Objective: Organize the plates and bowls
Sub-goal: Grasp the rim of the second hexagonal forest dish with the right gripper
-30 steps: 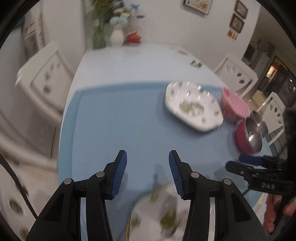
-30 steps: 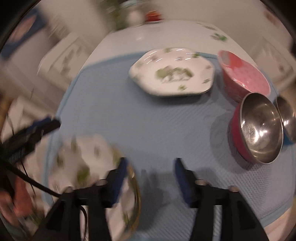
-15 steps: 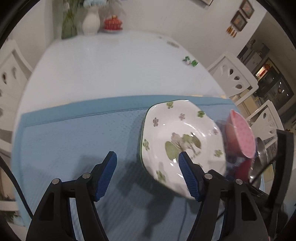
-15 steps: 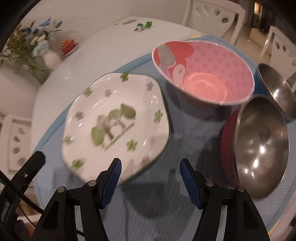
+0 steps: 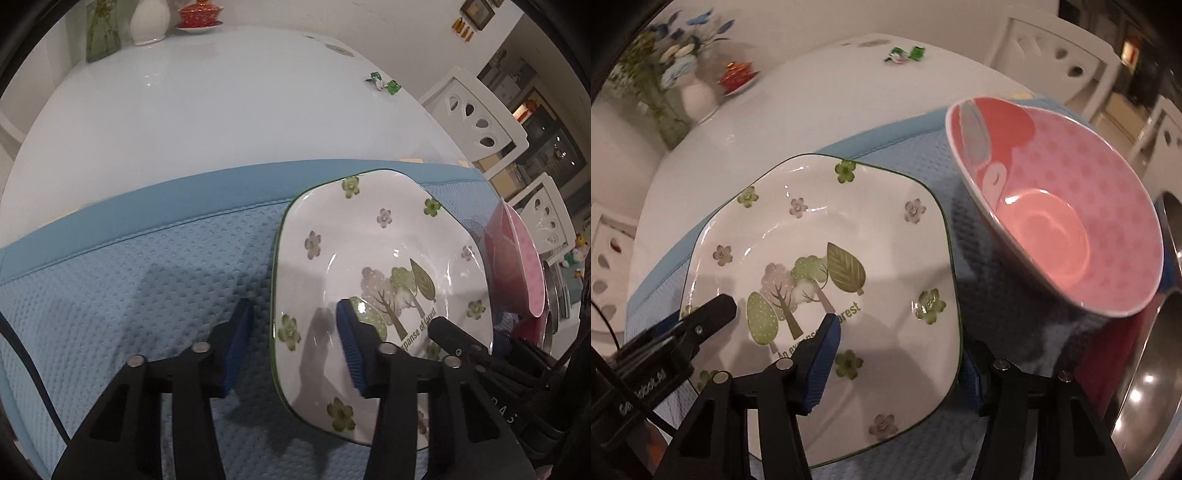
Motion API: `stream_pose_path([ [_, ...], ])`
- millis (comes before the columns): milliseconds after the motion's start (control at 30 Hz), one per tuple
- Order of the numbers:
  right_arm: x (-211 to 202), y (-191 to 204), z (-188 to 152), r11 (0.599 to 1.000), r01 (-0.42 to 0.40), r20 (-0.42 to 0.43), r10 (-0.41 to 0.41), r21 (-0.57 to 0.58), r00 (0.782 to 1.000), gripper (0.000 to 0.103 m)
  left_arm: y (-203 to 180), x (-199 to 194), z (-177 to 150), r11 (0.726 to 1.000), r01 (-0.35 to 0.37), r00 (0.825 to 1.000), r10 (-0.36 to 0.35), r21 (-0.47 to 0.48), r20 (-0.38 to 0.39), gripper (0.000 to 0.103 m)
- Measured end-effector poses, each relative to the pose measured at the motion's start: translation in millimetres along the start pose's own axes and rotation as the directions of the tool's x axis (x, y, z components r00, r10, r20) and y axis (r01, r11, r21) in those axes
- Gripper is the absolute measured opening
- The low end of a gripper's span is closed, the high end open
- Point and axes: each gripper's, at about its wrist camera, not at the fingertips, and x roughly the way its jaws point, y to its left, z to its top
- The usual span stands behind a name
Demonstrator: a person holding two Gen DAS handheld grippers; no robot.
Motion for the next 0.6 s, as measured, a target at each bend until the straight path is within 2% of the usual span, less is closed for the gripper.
stream_pose_path([
  [133, -5, 13, -3, 0.99, 0.025, 0.01, -0.023, -0.14, 1.0, 0.051, 5, -1, 0, 1.0, 0.021, 1.0, -0.021, -0.003, 0.002, 0.038],
  [167, -9, 21, -7, 0.982, 0.027, 0.003, -0.027, -0.19, 1.0, 0.051, 8, -3, 1, 1.0, 0.008, 1.0, -0.008, -0.006, 0.007, 0.037],
  [233, -13, 28, -14, 0.976, 0.012, -0.015, -0.016, -0.217, 1.0, 0.051, 15, -6, 3, 1.0, 0.003, 1.0, -0.003, -0.02, 0.012, 0.037],
  [333, -20, 29, -26, 0.976, -0.087, -0.073, 0.073, -0.201, 0.995, 0.051, 25, -12, 8, 0.999, 0.0, 1.0, 0.001, -0.042, 0.026, 0.037],
  [367, -24, 28, -29, 0.97, -0.145, -0.092, 0.129, -0.193, 0.987, 0.051, 28, -13, 10, 0.999, -0.004, 1.0, 0.005, -0.044, 0.029, 0.037],
  [433, -26, 18, -33, 0.964, -0.202, -0.114, 0.184, -0.173, 0.976, 0.051, 32, -15, 10, 0.999, -0.003, 1.0, 0.004, -0.045, 0.025, 0.037],
  [533, -23, -12, -37, 0.982, -0.157, -0.096, 0.147, -0.103, 0.984, 0.051, 35, -13, 9, 0.999, 0.011, 1.0, -0.011, -0.043, 0.013, 0.037],
  [600, -18, -21, -33, 0.985, -0.159, -0.088, 0.153, -0.069, 0.984, 0.051, 34, -9, 7, 0.999, 0.019, 1.0, -0.018, -0.047, 0.007, 0.037],
])
